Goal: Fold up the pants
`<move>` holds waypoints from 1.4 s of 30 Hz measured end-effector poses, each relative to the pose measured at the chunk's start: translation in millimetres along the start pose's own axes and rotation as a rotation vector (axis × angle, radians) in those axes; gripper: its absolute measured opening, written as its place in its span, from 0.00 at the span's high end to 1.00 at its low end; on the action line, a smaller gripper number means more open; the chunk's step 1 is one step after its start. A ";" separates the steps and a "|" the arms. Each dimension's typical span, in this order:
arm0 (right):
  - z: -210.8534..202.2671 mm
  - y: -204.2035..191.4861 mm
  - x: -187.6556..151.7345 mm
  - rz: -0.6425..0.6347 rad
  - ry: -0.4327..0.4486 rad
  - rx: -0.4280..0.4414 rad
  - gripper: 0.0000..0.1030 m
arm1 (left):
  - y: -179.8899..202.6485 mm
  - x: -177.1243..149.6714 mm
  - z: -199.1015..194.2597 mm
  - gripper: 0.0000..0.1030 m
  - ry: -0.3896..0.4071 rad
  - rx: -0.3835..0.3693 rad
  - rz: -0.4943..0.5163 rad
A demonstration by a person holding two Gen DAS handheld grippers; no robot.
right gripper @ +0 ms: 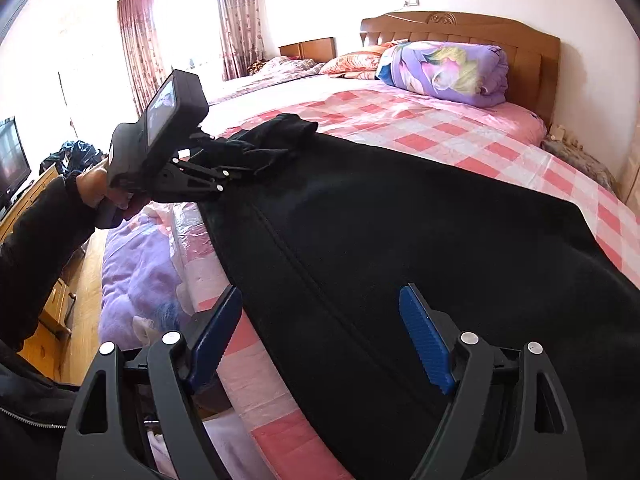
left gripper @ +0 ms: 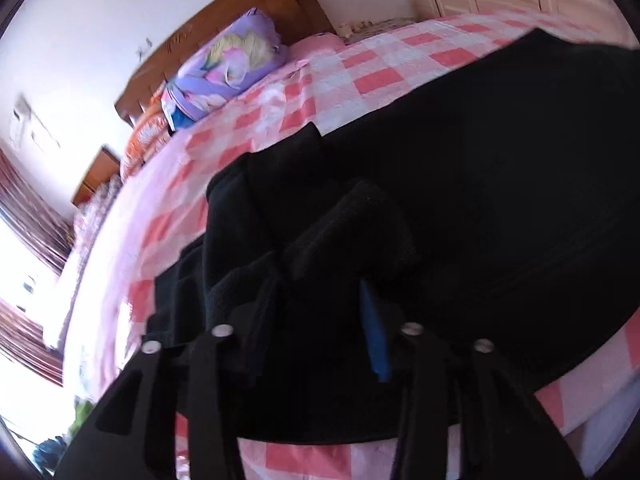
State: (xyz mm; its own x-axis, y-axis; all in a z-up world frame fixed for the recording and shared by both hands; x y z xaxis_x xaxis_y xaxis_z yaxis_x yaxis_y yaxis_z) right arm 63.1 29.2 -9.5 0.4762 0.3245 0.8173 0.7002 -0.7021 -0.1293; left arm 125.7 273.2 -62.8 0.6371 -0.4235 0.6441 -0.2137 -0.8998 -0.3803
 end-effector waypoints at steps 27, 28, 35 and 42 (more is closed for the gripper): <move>35.9 1.8 -18.2 -0.025 -0.140 -0.056 0.18 | -183.5 -141.9 -25.9 0.26 0.228 -0.225 -1.411; 35.6 -1.1 -19.6 -0.041 -0.147 -0.056 0.17 | -182.5 -144.9 -21.5 0.24 0.202 -0.208 -1.411; 11.3 28.7 2.5 0.013 -0.080 -0.107 0.16 | -165.8 -126.9 -63.2 0.24 0.251 0.022 -1.270; -14.5 123.6 17.6 0.232 -0.027 -0.308 0.16 | -31.8 27.1 -75.0 0.10 0.243 -0.239 -0.735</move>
State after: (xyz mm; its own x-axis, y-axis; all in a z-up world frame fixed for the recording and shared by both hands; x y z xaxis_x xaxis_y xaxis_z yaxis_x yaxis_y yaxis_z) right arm 150.3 -61.0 -3.0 0.6199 0.1480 0.7706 0.3815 -0.9150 -0.1311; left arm 94.2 282.5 16.5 0.5034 0.2986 0.8108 0.0272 -0.9434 0.3306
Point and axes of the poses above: each gripper's, at about its wrist camera, not at the fingertips, and z roughly the way its jaws point, y to its right, x to its top, the point moved 4 cm from there along z, roughly the way its jaws point, and after that the axes turned 7 degrees about y, right-handed, at the moved point
